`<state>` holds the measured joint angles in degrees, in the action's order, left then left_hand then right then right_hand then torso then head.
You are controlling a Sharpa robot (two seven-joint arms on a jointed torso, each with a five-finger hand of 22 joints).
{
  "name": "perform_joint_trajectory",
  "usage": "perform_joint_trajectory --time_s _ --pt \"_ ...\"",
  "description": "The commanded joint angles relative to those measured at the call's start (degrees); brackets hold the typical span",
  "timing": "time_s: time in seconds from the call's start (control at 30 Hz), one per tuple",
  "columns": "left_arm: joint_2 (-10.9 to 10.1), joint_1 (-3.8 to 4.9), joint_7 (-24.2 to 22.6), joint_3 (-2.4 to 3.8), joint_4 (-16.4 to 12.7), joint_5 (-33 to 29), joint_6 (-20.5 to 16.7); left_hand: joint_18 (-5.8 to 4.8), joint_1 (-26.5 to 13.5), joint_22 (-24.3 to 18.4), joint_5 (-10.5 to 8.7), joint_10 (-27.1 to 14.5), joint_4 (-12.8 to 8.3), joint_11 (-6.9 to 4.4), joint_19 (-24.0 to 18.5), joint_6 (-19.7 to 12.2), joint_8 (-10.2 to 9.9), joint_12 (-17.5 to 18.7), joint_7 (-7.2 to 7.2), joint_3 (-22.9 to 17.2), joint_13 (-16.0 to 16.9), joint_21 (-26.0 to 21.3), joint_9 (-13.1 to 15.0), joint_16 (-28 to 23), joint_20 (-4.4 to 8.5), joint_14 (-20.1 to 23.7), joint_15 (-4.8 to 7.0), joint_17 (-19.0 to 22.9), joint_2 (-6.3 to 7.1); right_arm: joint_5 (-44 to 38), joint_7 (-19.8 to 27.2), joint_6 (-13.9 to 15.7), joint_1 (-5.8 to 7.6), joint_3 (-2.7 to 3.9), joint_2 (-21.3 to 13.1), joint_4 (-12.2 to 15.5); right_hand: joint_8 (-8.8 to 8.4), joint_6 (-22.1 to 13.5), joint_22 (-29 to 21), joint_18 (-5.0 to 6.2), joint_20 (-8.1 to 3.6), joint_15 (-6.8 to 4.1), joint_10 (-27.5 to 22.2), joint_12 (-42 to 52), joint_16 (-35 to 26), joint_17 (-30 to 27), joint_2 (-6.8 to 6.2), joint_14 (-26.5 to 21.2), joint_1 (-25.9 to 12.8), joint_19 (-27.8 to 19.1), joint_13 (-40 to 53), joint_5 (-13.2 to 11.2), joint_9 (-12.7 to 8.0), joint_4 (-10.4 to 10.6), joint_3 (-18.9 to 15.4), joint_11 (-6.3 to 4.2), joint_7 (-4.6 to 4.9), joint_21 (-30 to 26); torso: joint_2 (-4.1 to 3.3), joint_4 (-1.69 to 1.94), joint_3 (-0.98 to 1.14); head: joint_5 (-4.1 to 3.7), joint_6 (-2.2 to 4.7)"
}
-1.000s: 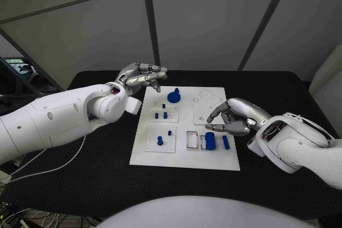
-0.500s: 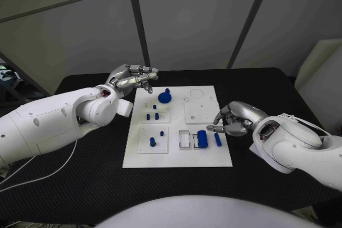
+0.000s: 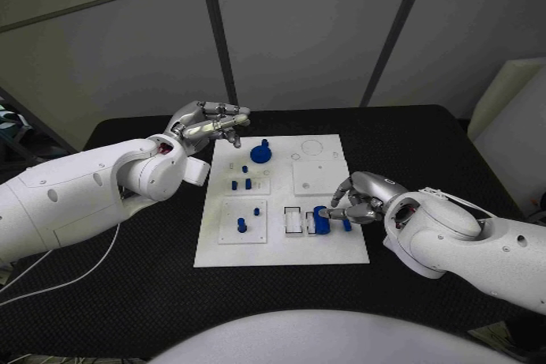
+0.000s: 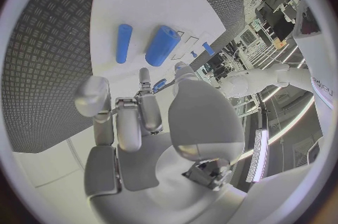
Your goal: Assemble the parts on the task board
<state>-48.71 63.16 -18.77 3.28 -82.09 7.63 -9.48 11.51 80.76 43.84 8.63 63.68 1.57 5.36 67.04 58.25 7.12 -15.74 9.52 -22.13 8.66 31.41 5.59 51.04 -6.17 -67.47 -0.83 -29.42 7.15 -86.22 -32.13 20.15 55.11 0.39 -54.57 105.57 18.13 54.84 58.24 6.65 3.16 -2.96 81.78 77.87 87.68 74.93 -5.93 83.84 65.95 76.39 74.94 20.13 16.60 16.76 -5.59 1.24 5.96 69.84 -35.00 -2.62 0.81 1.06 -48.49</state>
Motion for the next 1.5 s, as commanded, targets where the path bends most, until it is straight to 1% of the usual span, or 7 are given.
perform_joint_trajectory --time_s 0.03,0.23,0.77,1.03,1.2,1.3,1.5 --pt "0.0 0.09 -0.3 0.03 -0.2 0.1 0.5 -1.05 0.6 0.1 -0.09 -0.4 -0.2 0.04 0.0 0.1 0.0 -0.3 0.02 0.0 0.1 -0.3 -0.1 0.3 -0.1 0.4 -0.01 0.1 -0.17 -0.2 -0.9 -0.5 -0.47 -0.06 0.5 -0.2 0.27 -0.5 0.0 -0.64 0.39 0.38 -0.1 0.0 0.3 9.5 0.16 5.1 -0.4 0.1 1.1 -0.3 0.1 0.0 -0.4 0.19 0.02 0.2 -0.02 0.08 -0.01 -0.16 -0.04" --pt "-0.2 0.09 -0.3 0.03 -0.2 0.1 0.5 -1.06 0.6 0.1 -0.09 -0.4 -0.2 0.03 0.0 0.1 0.1 -0.3 0.01 0.1 0.1 -0.3 -0.1 0.3 -0.1 0.4 -0.01 0.1 -0.2 -0.1 -0.9 -0.6 -1.26 -0.1 1.4 -0.4 0.39 -0.5 0.0 -0.64 0.41 0.39 0.0 0.1 0.3 9.6 0.32 5.1 -0.4 0.1 1.3 -0.3 0.2 0.0 -0.6 0.19 0.01 0.2 0.01 0.0 0.04 0.06 -0.21" --pt "-0.4 0.09 -0.2 0.03 -0.2 0.1 0.6 -1.06 0.6 0.1 -0.09 -0.4 -0.2 0.02 0.0 0.2 0.1 -0.3 -0.01 0.1 0.1 -0.3 -0.1 0.3 -0.1 0.4 0.0 0.1 -0.23 -1.2 -1.2 -4.1 -1.58 -0.14 2.4 -1.6 0.88 -0.4 -0.1 -0.6 0.46 0.39 -0.2 0.0 0.5 10.2 0.8 5.2 -0.5 0.0 1.3 -0.5 0.5 -0.1 -1.0 0.16 -0.06 0.1 -0.02 0.11 0.05 0.3 -0.54" --pt "-0.5 0.09 -0.1 0.03 -0.4 0.1 0.6 -1.06 0.6 0.1 -0.09 -0.4 -0.2 0.02 0.0 0.2 0.1 -0.3 -0.01 0.1 0.1 -0.3 -0.1 0.3 -0.1 0.4 0.0 0.1 -0.23 -2.0 -1.2 -4.2 -1.79 -0.16 3.4 -2.9 1.65 -0.9 -0.1 -0.59 0.48 0.39 -0.2 -0.1 0.6 10.3 1.69 5.2 1.7 -0.1 1.6 -0.1 1.2 -0.5 -1.3 0.13 -0.08 0.1 -0.03 0.03 0.05 0.58 -0.75" --pt "-0.6 0.09 -0.1 0.03 -0.4 0.1 0.7 -1.06 0.5 0.1 -0.09 -0.4 -0.2 0.02 0.0 0.2 0.1 -0.3 -0.01 0.1 0.1 -0.3 -0.1 0.3 -0.1 0.4 0.0 0.1 -0.25 -2.3 -1.3 -4.4 -1.85 -0.16 3.5 -3.2 2.28 -1.3 -0.1 -0.58 0.48 0.39 -0.3 -0.2 0.6 10.5 1.96 5.2 4.1 -0.2 1.8 1.6 1.8 -1.3 -1.7 0.13 -0.07 0.1 0.01 0.0 0.05 0.66 -0.85" --pt "-0.6 0.09 0.0 0.03 -0.5 0.1 0.7 -1.06 0.5 0.1 -0.09 -0.4 -0.2 0.02 0.0 0.2 0.1 -0.3 -0.01 0.1 0.1 -0.3 -0.1 0.3 -0.1 0.4 0.0 0.1 -0.25 -2.4 -1.3 -4.1 -1.86 -0.16 3.5 -3.2 2.68 -1.5 -0.1 -0.57 0.46 0.37 -0.3 -0.2 0.7 10.7 2.27 5.3 6.1 -0.3 2.0 3.6 2.2 -2.2 -1.7 0.12 -0.06 0.0 0.01 0.02 0.04 0.65 -0.86" --pt "-0.7 0.09 0.0 0.03 -0.5 0.1 0.7 -1.06 0.5 0.1 -0.09 -0.4 -0.2 0.02 0.0 0.2 0.1 -0.3 -0.01 0.1 0.1 -0.3 -0.1 0.3 -0.1 0.4 0.0 0.1 -0.25 -1.8 -1.2 -0.1 -1.89 -0.16 2.5 -1.8 3.57 -1.0 0.3 -0.62 0.31 0.2 0.2 0.3 0.8 11.1 3.3 5.3 7.2 -0.1 2.7 8.0 2.8 -2.4 -1.9 -0.13 -0.33 0.3 0.06 -0.07 0.13 0.8 -0.8"
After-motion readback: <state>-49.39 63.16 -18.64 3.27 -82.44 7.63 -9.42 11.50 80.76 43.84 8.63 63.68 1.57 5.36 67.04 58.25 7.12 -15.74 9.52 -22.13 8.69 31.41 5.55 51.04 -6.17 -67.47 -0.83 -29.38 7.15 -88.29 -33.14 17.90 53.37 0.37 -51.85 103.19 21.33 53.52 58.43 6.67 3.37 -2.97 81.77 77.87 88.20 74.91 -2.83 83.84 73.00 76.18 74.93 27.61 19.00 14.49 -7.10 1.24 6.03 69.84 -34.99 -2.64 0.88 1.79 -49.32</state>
